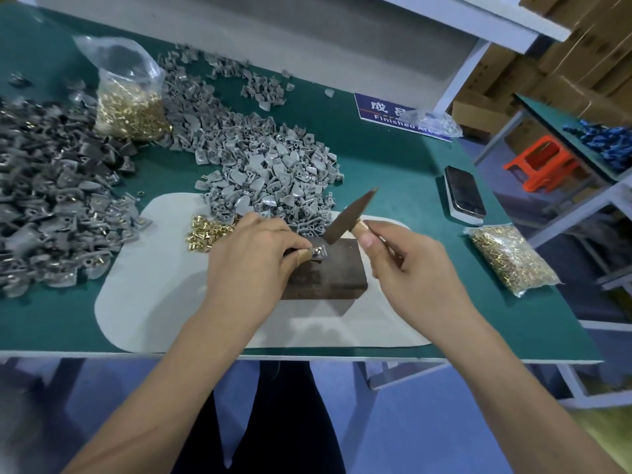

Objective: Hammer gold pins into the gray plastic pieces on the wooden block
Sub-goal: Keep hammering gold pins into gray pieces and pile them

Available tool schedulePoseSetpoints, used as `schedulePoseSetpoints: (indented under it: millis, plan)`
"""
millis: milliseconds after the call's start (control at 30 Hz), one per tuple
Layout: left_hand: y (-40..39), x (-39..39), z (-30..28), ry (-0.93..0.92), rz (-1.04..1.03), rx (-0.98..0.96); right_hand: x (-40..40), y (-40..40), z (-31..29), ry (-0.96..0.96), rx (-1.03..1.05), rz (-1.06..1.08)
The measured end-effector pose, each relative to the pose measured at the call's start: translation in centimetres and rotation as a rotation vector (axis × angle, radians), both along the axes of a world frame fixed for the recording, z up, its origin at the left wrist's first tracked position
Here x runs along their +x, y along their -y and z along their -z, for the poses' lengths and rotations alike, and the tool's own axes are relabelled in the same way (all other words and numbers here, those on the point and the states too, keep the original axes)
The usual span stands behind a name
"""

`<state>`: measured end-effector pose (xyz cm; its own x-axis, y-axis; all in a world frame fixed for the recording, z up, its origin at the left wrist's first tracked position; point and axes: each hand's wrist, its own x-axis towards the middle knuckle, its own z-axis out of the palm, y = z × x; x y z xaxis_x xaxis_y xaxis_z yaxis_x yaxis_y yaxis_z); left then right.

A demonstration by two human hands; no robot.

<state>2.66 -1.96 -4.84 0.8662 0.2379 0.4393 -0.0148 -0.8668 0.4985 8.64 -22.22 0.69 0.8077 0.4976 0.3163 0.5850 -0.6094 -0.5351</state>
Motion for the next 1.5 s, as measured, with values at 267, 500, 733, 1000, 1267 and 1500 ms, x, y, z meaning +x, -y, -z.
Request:
schedulePoseSetpoints:
  millis: [267,500,733,1000,1267,1500]
  plan:
    - [0.0,0.1,0.2,0.011,-0.014,0.002,0.1,0.0,0.0,-0.054,0.01,0.0]
    - [0.1,-0.1,0.1,0.005,-0.02,0.003,-0.5,-0.4,1.3,-0.093,-0.031,0.002]
    - [0.2,-0.1,0.1,0.009,-0.03,0.0,-0.5,-0.4,1.6,-0.062,-0.005,0.033]
    - [0.1,-0.1,0.1,0.008,-0.037,0.011,-0.3,-0.3,1.5,-0.053,-0.045,0.049]
    - [0.1,-0.1,0.2,0.019,-0.032,0.008,-1.0,-0.4,1.5,-0.035,-0.031,0.052]
    - [0.2,-0.1,0.5,0.027,-0.06,0.003,-1.5,-0.6,1.6,-0.005,0.06,0.106]
